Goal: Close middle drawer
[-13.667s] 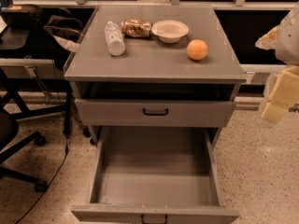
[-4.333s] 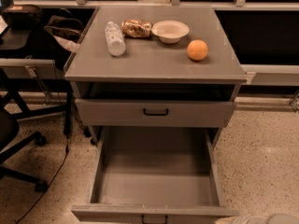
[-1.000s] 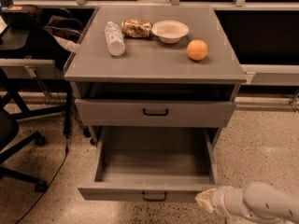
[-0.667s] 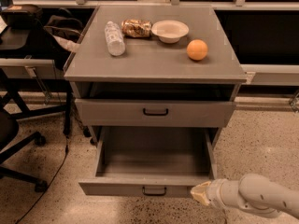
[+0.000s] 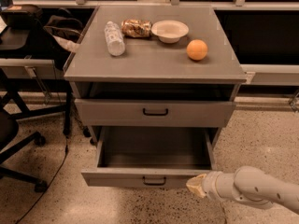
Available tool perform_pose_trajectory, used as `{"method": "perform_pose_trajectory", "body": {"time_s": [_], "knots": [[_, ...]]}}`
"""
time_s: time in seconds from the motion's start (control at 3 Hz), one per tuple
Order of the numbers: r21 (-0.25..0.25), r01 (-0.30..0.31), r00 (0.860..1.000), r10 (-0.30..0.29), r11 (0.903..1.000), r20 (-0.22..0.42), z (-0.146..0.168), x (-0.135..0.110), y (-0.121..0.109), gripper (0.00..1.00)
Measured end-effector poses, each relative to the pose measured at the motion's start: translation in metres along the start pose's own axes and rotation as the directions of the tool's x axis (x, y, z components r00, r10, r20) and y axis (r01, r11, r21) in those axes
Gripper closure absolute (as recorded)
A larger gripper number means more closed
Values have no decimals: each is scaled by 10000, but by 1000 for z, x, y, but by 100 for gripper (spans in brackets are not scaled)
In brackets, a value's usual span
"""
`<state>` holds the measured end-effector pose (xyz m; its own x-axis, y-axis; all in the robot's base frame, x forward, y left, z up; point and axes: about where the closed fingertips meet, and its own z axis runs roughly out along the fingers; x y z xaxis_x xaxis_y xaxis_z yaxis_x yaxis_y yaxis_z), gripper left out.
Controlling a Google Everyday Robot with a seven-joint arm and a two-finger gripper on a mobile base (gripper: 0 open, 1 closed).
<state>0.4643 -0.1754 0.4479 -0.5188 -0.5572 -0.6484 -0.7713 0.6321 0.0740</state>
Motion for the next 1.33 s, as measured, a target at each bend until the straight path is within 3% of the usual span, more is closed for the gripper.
{"method": "perform_pose_trajectory", "body": {"time_s": [0.67, 1.33], "knots": [[495, -86, 9999, 80, 9987, 122, 13, -15, -28, 100], [1073, -268, 9996, 268, 9939, 22, 45, -28, -76, 100]]}}
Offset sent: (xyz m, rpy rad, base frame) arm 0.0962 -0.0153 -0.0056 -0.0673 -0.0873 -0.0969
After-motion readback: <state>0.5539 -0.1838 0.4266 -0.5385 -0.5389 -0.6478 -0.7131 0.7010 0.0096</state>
